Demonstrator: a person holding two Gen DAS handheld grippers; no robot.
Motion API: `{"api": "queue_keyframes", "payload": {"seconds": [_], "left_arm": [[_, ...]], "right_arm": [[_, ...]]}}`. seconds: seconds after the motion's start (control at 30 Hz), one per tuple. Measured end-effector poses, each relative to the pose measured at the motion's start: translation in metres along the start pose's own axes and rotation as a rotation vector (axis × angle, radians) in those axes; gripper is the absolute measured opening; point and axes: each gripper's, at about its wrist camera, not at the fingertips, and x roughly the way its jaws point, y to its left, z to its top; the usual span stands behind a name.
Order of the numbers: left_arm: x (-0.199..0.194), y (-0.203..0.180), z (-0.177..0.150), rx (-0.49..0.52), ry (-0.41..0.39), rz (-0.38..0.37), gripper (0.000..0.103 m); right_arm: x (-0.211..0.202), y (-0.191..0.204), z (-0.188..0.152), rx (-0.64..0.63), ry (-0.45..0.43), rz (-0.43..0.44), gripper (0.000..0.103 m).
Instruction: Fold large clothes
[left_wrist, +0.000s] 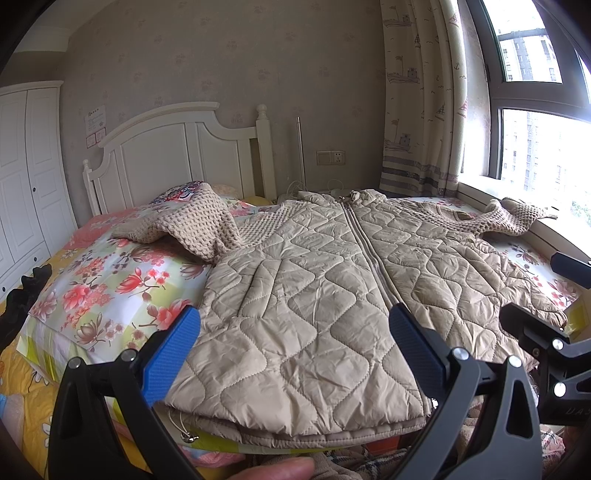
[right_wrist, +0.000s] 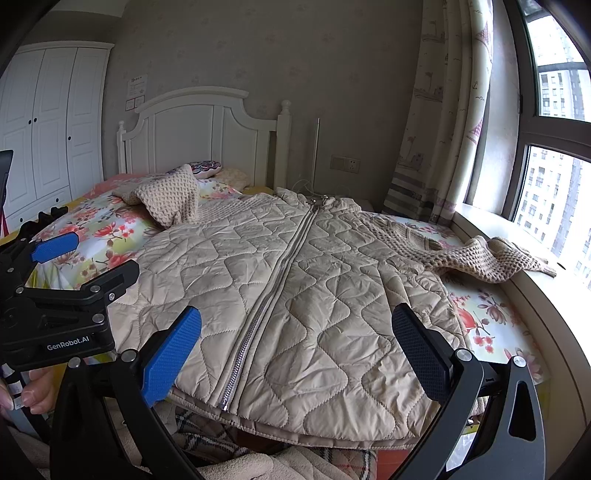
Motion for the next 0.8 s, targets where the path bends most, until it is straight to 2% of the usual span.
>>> {"api": "queue_keyframes", "payload": {"seconds": [0.1, 0.23, 0.33, 0.37, 0.43, 0.53, 0.57, 0.6, 0.7, 0.8], "left_arm": [[0.001, 0.004, 0.003, 0.002, 0.021, -0.018, 0.101], [0.030, 0.002, 0.011, 0.005, 0.099, -0.052, 0.101], [0.075, 0.002, 0.027, 0.056, 0.208, -0.042, 0.101], [0.093, 0.002, 0.035, 0.084, 0.222, -0.012, 0.101], [0.135, 0.002, 0.053, 0.091, 0.248, 0.036, 0.101], [0.208, 0.007, 0.066, 0.068, 0.383, 0.070, 0.101], [0.227, 0.011, 0.064, 0.026, 0.420, 0.058, 0.101], [0.247, 0.013, 0.066, 0.024, 0.436, 0.079, 0.101], [0.287, 0.014, 0.062, 0.032, 0.460, 0.115, 0.101], [0.308, 0.014, 0.051, 0.025, 0.493, 0.090, 0.101]], "right_arm": [[0.001, -0.001, -0.001, 0.007, 0.008, 0.004, 0.099], [0.010, -0.014, -0.001, 0.033, 0.033, -0.002, 0.099], [0.026, -0.037, 0.002, 0.057, 0.061, -0.036, 0.099], [0.032, -0.048, 0.004, 0.075, 0.073, -0.058, 0.099], [0.047, -0.076, 0.008, 0.118, 0.085, -0.113, 0.099], [0.078, -0.129, 0.015, 0.216, 0.137, -0.182, 0.099], [0.090, -0.150, 0.016, 0.271, 0.158, -0.198, 0.099], [0.102, -0.174, 0.017, 0.341, 0.185, -0.216, 0.099], [0.133, -0.247, 0.013, 0.584, 0.218, -0.239, 0.099], [0.159, -0.303, 0.008, 0.725, 0.201, -0.297, 0.099]]}}
